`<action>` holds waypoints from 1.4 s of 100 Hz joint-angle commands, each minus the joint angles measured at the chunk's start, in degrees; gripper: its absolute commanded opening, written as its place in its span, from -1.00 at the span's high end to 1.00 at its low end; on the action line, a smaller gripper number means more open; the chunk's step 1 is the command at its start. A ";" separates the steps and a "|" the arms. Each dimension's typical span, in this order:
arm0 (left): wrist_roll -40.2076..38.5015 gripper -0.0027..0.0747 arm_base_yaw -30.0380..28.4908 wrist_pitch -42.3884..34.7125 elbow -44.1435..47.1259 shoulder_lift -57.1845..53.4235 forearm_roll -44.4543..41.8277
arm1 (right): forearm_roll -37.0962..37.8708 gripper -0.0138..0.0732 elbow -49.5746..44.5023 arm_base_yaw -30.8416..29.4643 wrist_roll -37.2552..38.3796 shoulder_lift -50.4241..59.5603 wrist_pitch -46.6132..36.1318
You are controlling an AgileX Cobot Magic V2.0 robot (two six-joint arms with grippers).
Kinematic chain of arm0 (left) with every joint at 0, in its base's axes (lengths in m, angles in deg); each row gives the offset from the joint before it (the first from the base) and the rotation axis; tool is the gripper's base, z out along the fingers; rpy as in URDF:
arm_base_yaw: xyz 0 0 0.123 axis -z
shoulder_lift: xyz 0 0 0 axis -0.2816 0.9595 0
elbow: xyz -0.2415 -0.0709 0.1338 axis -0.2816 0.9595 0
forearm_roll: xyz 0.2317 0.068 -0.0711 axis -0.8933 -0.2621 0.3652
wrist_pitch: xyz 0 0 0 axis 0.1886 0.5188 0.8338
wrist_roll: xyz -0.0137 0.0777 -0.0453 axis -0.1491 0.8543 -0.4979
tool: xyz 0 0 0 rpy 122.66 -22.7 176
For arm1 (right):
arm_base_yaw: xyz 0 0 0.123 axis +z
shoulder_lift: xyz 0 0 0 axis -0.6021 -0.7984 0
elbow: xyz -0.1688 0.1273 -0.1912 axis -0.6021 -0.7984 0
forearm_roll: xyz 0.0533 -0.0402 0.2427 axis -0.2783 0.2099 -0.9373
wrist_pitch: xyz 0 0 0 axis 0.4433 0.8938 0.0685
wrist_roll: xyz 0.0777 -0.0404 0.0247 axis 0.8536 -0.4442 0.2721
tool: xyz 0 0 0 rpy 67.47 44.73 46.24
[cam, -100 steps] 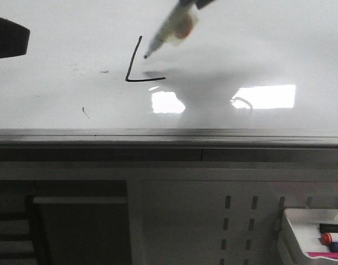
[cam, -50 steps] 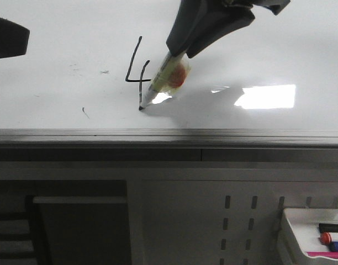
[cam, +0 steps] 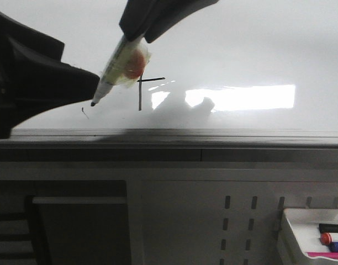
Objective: Write number 4 on whiteboard
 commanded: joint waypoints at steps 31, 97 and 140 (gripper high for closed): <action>-0.14 0.55 0.51 -6.43 -3.18 5.64 0.74 | -2.49 0.83 2.06 1.81 -0.74 2.26 -1.26; 0.00 0.98 -0.95 -1.17 -5.13 5.64 31.27 | -1.16 -0.29 2.15 -1.13 -2.58 5.10 -9.03; -0.39 0.98 -10.07 24.81 -22.04 12.43 41.99 | -1.16 -0.10 2.15 -2.27 -2.58 8.51 -7.87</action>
